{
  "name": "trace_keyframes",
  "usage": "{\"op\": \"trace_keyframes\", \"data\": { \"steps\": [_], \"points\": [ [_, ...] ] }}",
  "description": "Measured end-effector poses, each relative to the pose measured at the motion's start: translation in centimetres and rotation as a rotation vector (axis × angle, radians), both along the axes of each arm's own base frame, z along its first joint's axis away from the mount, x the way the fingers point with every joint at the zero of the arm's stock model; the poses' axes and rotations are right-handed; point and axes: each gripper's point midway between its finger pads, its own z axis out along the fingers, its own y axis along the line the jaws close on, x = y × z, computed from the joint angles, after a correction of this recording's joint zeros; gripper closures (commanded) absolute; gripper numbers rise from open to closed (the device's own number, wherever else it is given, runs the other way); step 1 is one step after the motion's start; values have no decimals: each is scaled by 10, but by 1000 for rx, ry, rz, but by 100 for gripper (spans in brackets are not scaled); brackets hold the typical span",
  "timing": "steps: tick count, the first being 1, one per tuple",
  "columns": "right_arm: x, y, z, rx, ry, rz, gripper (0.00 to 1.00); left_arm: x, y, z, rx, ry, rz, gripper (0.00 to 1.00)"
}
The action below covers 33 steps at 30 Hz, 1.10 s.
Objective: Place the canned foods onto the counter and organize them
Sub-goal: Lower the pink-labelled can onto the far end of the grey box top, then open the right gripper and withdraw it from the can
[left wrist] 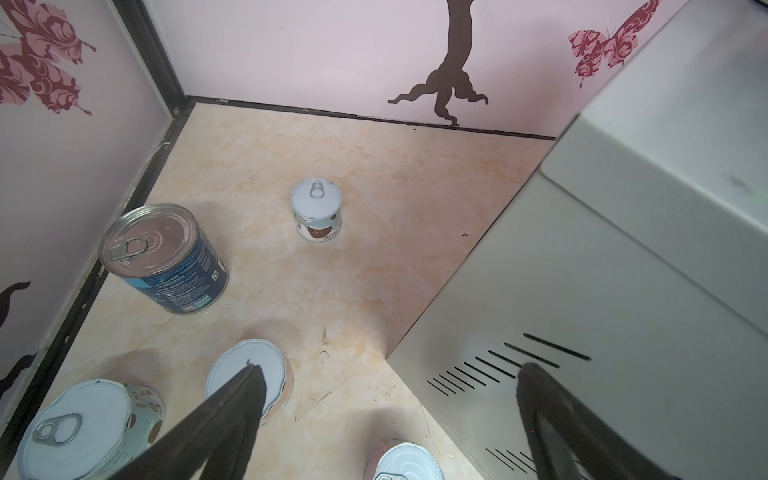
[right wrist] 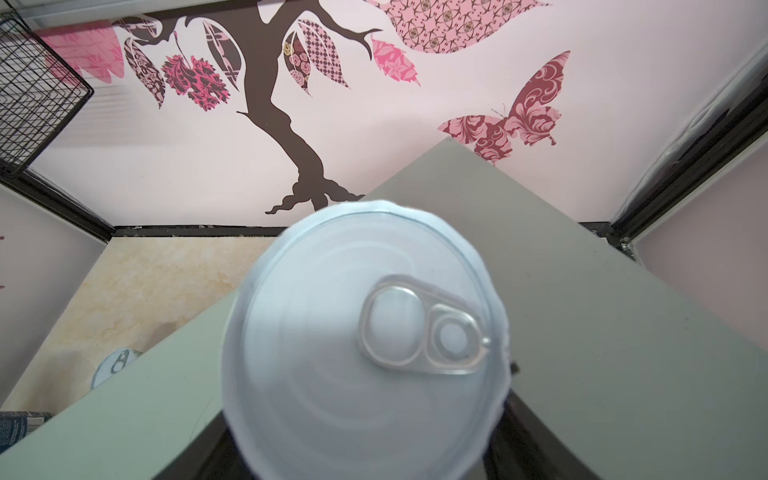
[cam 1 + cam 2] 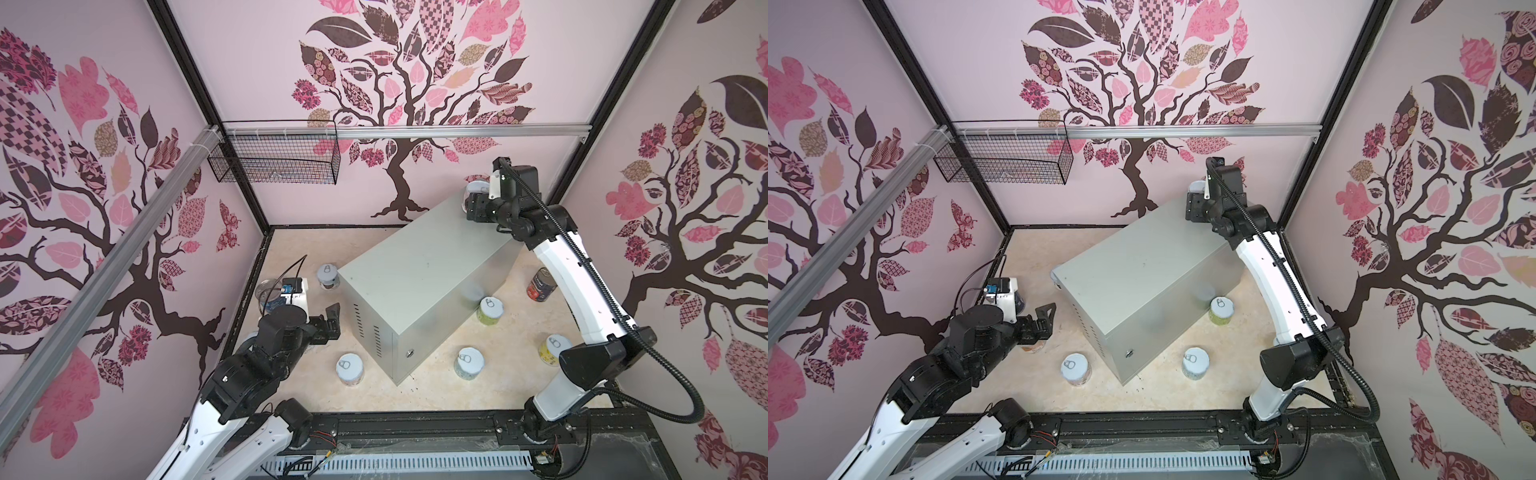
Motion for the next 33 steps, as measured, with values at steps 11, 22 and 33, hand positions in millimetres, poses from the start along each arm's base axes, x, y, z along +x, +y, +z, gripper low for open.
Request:
{"op": "trace_keyframes", "data": {
  "steps": [11, 22, 33],
  "points": [
    [12, -2, -1, -18, -9, -28, 23, 3, 1, 2, 14, -14, 9, 2],
    [12, -1, -13, -22, 30, -30, 2, 3, 3, 2, 16, -12, 17, 2],
    [-9, -7, 4, -3, 0, -22, 0, -10, 22, 19, 30, -26, 56, 2]
  ]
}}
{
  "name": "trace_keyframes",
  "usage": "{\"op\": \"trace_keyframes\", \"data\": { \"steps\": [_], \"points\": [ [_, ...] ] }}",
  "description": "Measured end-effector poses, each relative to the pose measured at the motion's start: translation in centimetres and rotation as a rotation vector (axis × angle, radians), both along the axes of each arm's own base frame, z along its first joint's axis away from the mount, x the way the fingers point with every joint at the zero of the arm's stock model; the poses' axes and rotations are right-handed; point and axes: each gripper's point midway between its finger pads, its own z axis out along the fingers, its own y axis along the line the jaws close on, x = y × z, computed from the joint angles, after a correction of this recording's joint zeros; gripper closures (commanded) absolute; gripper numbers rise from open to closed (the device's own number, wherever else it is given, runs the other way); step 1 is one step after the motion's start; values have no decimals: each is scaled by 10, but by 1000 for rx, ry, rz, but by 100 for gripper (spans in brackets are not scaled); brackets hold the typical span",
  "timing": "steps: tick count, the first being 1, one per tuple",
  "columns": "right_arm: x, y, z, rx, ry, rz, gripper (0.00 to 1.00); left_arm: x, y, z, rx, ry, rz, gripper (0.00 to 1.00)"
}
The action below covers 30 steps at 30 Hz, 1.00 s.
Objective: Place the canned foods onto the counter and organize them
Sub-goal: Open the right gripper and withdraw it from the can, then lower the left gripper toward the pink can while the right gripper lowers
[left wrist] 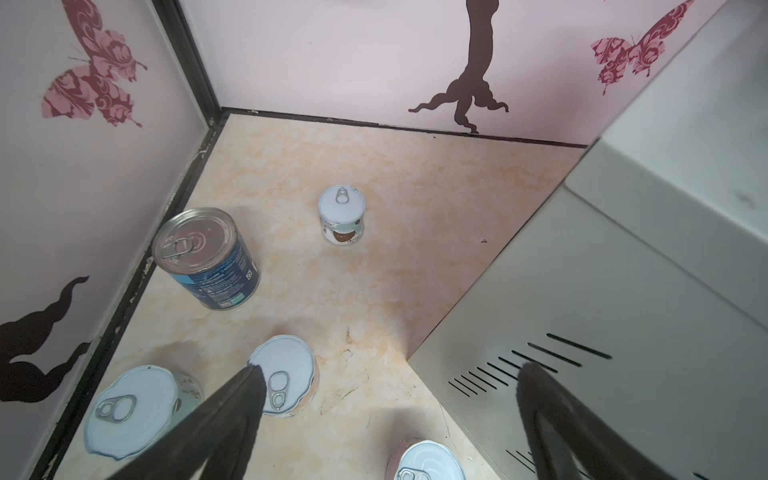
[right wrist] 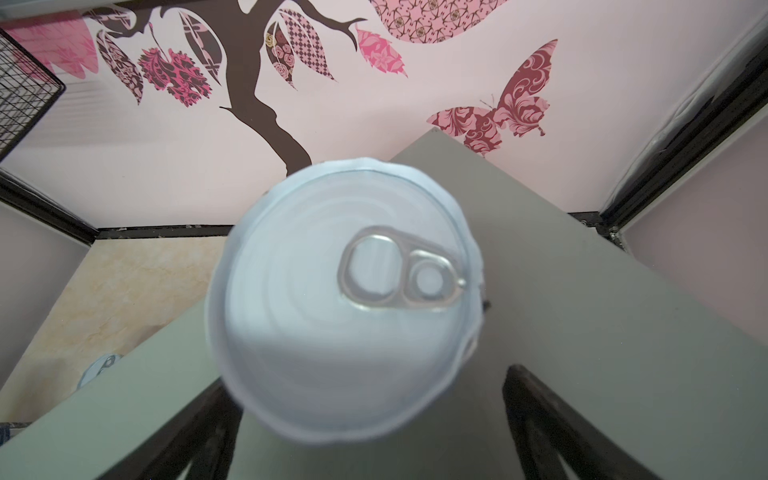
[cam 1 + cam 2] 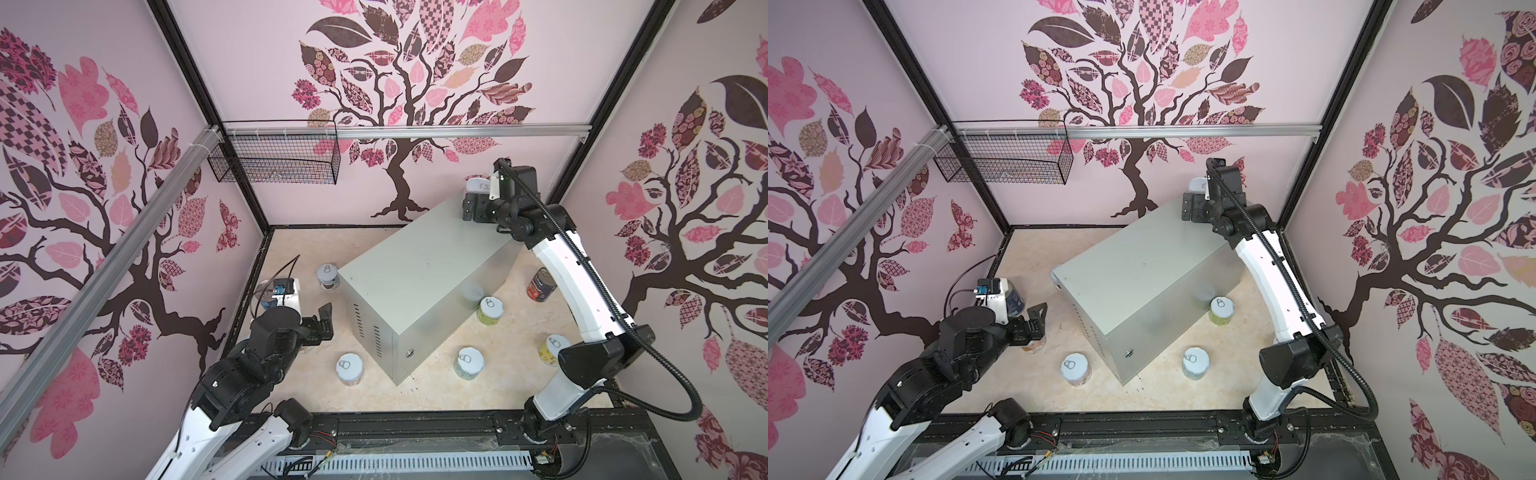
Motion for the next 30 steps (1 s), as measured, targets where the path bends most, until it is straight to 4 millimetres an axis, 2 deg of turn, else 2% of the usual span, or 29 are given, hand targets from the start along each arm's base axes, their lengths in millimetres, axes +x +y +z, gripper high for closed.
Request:
{"op": "trace_keyframes", "data": {
  "steps": [5, 8, 11, 16, 21, 24, 27, 30],
  "points": [
    [-34, -9, 32, 46, -71, 7, 0, -12, 12, 24, -27, -32, 21, 2],
    [-58, -16, 43, 77, -103, 4, 0, -16, 15, 27, -38, -26, 30, 2],
    [-80, -22, 42, 110, -117, -3, 0, -20, 19, 24, -38, -2, 44, 2],
    [-115, -32, 19, 166, -106, -17, 0, -22, 25, 18, -19, 43, 81, 2],
    [-150, -44, -3, 227, -110, -43, 0, -16, 29, 7, -8, 99, 141, 2],
    [-176, -54, -6, 268, -142, -62, 0, -12, 32, -6, -42, 146, 184, 2],
    [-197, -63, -1, 310, -192, -73, 0, -10, 31, -31, -90, 220, 204, 2],
    [-213, -67, 3, 349, -226, -70, 0, -10, 20, -63, -142, 313, 183, 2]
  ]
}}
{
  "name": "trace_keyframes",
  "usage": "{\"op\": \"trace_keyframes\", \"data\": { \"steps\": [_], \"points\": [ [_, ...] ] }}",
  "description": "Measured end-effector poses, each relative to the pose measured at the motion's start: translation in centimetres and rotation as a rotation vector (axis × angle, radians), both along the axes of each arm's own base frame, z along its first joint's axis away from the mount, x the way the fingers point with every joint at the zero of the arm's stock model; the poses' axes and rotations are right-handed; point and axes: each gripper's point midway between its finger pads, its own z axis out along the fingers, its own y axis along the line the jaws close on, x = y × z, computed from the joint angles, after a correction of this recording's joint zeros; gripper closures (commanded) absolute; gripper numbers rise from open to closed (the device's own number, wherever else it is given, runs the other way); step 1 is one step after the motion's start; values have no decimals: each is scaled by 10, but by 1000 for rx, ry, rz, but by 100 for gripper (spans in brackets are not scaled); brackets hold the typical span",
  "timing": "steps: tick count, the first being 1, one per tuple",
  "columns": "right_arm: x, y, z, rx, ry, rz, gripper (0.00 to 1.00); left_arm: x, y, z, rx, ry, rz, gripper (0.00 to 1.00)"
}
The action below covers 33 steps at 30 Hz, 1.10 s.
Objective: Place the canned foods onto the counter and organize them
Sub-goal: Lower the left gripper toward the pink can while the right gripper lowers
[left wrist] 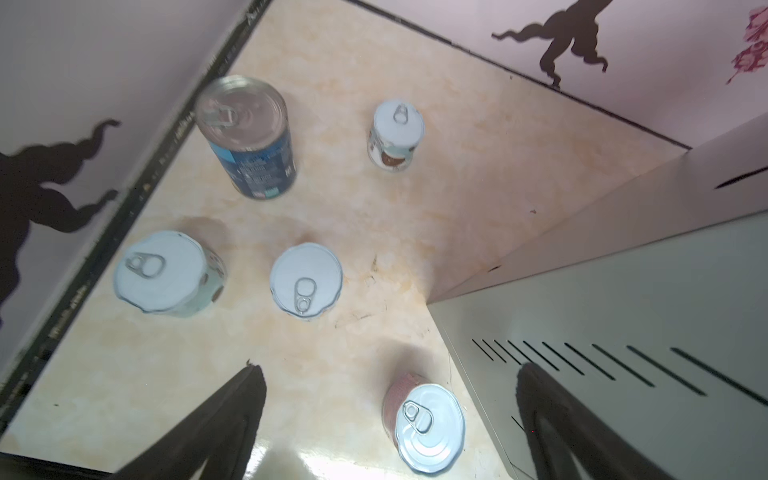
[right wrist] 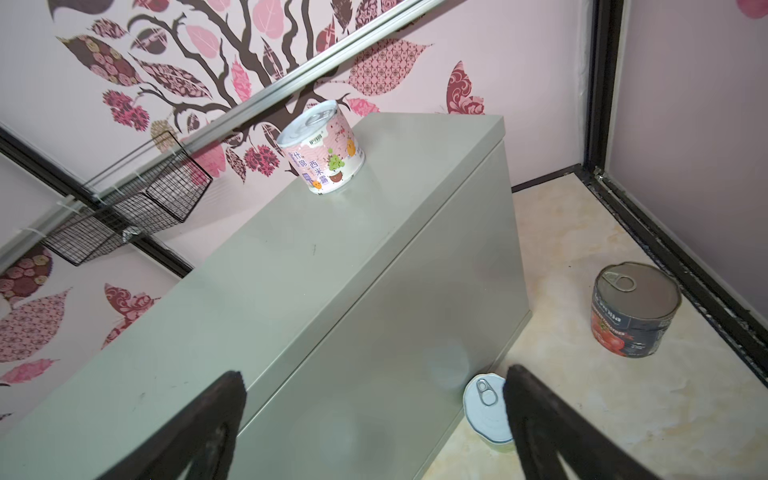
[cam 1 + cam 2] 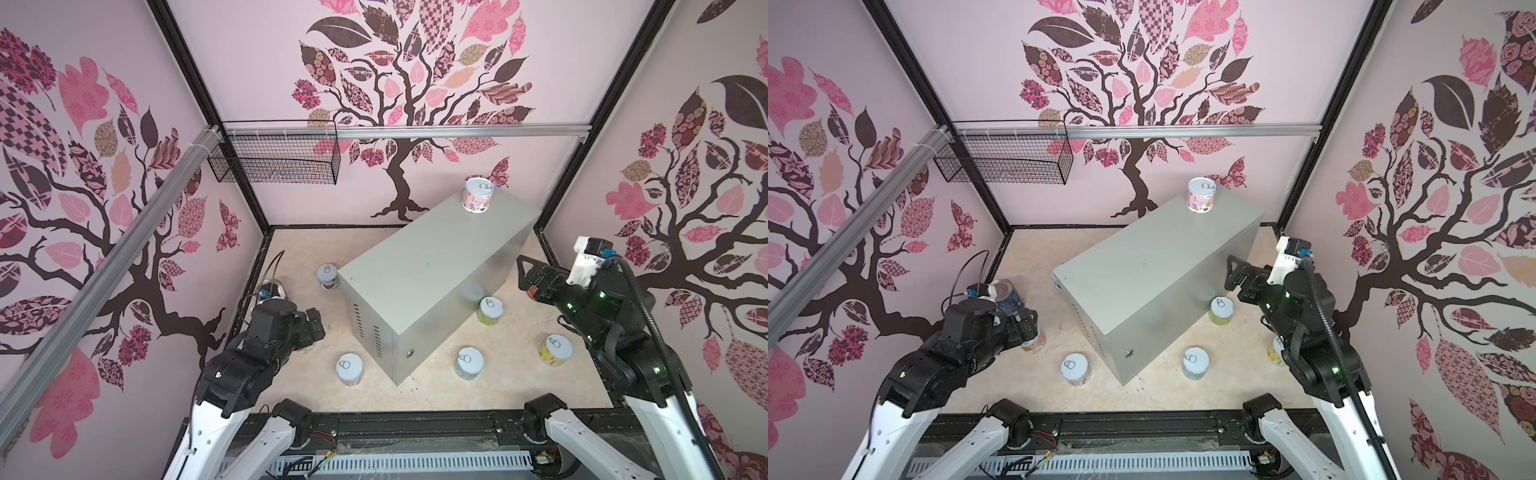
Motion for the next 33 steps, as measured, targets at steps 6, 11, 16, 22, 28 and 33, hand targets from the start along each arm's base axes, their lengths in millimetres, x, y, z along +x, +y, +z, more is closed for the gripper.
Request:
{"op": "trace_keyframes", "data": {
  "steps": [6, 11, 16, 22, 28, 33],
  "points": [
    [-1, 5, -50, 20, 80, 18, 0, -6, -23, -34, -114, 93, -53, 2],
    [5, 7, -95, 9, 172, 12, 0, -6, -37, -48, -194, 121, -63, 2],
    [7, 7, -100, 32, 154, 7, 0, -10, -46, -83, -244, 180, -42, 2],
    [3, 8, -88, 82, 90, 16, 0, -17, -50, -116, -257, 228, -11, 2],
    [10, 15, -104, 91, 103, 36, 0, -7, -60, -132, -257, 255, -6, 2],
    [15, 19, -122, 83, 142, 46, 0, -7, -61, -153, -236, 298, 0, 2]
  ]
}}
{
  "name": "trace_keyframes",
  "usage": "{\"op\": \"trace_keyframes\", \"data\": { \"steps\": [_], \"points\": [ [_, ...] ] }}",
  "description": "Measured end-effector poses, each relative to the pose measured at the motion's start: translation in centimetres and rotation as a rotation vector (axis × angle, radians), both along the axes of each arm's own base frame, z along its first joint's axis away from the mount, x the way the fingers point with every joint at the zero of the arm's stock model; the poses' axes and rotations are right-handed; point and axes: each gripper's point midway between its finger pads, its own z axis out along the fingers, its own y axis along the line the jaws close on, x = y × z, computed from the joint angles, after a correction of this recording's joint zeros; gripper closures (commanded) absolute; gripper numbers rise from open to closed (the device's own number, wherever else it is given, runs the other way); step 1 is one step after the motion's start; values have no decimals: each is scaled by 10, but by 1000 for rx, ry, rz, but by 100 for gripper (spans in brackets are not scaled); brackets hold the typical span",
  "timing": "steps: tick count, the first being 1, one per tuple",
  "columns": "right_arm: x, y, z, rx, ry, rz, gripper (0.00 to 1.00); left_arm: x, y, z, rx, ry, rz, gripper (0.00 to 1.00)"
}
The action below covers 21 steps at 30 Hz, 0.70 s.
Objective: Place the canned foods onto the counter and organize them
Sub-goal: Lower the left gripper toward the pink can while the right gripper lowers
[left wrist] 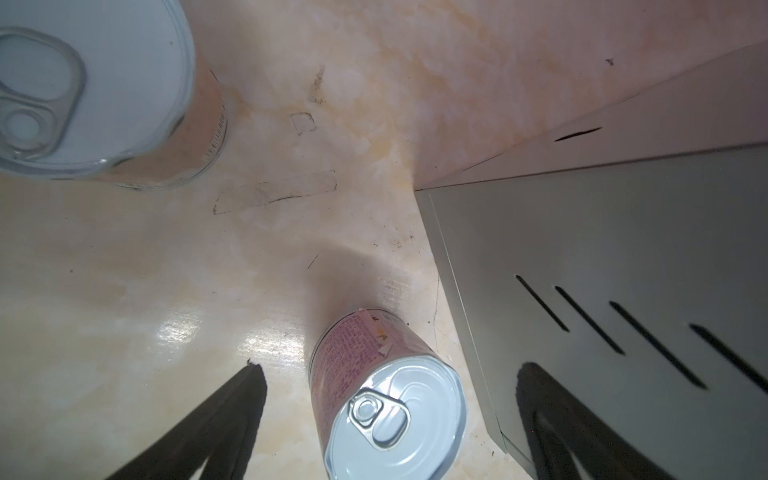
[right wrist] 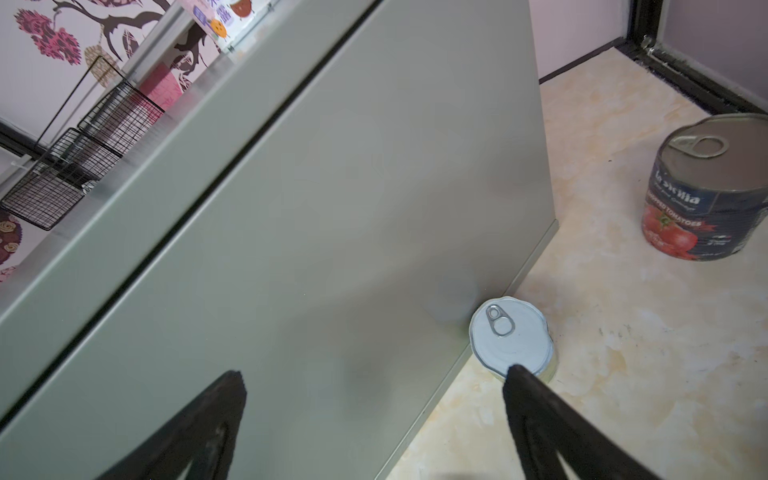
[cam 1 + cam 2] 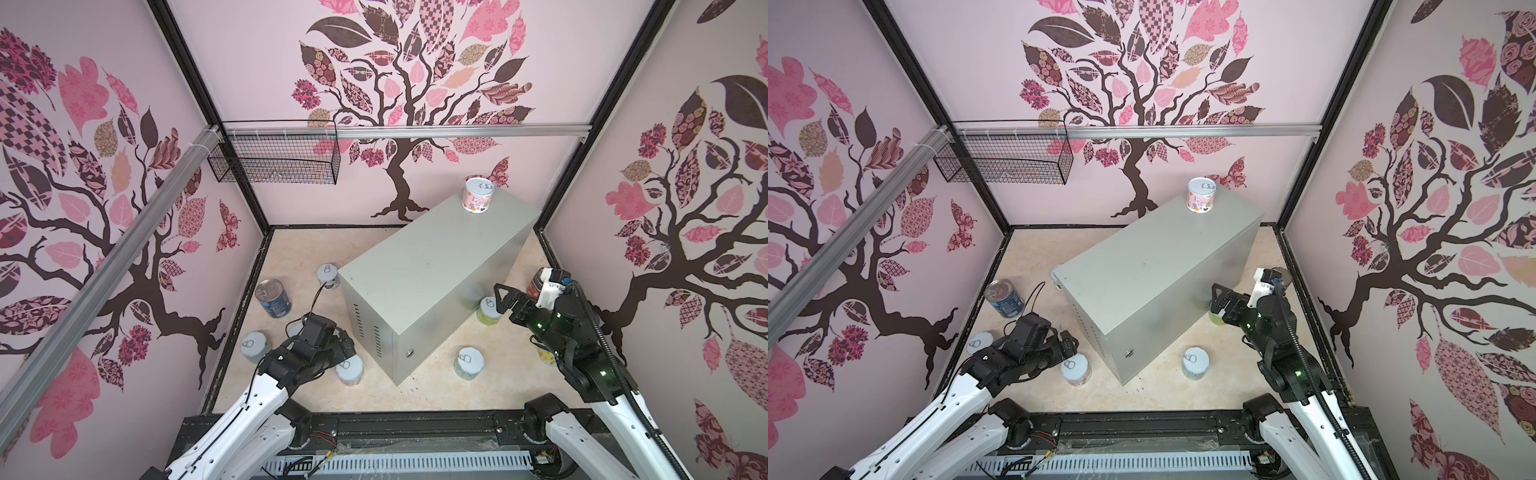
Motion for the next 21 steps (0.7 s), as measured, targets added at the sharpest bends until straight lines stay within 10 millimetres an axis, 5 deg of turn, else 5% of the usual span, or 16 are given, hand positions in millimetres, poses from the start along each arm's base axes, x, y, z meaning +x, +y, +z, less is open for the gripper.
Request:
{"op": "trace_keyframes", "data": {
  "steps": [9, 21],
  "points": [
    [6, 4, -4, 7, -14, 10, 0, -5, -2, -33, 6, 56, 9, 2],
    [9, 8, -5, 15, -21, 27, 0, -4, -18, -37, -17, 61, -18, 2]
  ]
}}
